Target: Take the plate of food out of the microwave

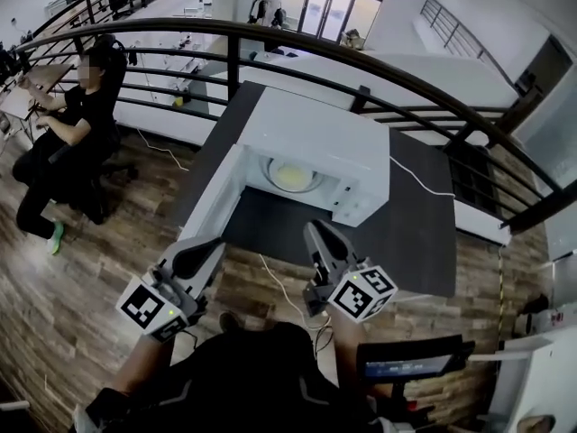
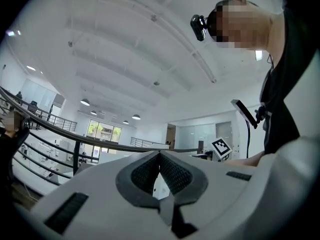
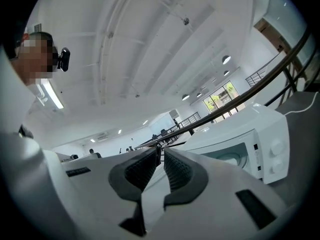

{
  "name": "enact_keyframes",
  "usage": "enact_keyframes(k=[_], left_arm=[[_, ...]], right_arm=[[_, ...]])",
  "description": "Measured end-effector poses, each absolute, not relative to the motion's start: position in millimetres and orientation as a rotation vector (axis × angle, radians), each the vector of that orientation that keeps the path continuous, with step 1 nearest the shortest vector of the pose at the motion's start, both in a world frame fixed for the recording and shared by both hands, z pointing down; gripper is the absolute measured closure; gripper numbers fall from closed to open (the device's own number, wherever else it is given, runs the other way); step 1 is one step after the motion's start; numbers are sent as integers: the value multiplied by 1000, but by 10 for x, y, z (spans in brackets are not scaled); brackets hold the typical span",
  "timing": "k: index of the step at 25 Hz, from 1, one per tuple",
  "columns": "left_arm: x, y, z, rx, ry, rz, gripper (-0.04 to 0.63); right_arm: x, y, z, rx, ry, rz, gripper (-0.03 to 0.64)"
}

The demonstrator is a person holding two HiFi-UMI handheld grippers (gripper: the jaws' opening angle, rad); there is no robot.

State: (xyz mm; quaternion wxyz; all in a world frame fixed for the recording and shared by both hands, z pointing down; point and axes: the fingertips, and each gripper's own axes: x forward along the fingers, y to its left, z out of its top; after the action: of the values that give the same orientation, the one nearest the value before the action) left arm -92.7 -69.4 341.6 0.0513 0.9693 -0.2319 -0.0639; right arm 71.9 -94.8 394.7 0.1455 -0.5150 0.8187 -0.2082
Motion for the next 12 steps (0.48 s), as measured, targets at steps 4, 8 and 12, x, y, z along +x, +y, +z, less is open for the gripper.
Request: enact_keyframes(k=[4, 8, 12], left_arm=[[-1113, -911, 3473, 2936, -683, -214, 591], [-1299, -1331, 3546, 2933, -680, -199, 591], [-1154, -1544, 3565, 2920, -734, -167, 591]], right_arm=[[537, -1199, 4178, -1487, 2340, -696, 558], [332, -1671, 4493, -1457, 2283, -818, 532], [519, -2002, 4783, -1428, 2218, -922, 496]])
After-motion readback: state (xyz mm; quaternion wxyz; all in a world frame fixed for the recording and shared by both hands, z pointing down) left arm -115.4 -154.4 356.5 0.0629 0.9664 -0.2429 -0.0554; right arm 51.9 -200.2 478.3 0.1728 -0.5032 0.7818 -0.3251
